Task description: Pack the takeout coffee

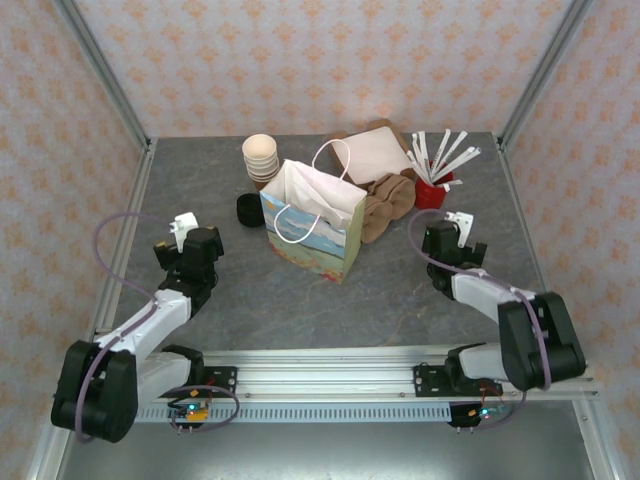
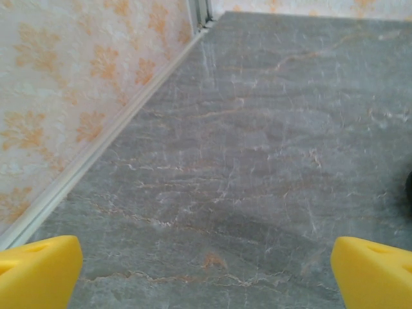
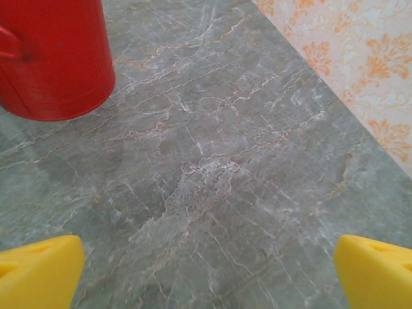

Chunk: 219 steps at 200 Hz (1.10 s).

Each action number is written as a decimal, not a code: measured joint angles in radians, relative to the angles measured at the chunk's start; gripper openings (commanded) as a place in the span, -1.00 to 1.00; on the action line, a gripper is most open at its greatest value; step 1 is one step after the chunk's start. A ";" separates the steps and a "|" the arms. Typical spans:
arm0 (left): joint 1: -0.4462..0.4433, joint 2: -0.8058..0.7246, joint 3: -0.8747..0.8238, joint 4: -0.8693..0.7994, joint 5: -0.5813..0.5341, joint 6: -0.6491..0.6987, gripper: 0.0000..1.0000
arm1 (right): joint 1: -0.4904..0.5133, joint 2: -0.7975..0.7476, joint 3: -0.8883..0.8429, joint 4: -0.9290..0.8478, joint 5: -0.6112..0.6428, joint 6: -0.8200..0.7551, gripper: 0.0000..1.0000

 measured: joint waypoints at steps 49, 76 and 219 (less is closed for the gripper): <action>0.047 0.186 -0.003 0.251 0.129 0.065 1.00 | -0.069 0.067 0.000 0.229 -0.106 -0.041 0.99; 0.047 0.246 -0.003 0.336 0.163 0.092 1.00 | -0.121 0.121 -0.025 0.388 -0.188 -0.051 0.99; 0.066 0.395 0.000 0.510 0.228 0.117 1.00 | -0.141 0.185 -0.066 0.516 -0.289 -0.056 0.99</action>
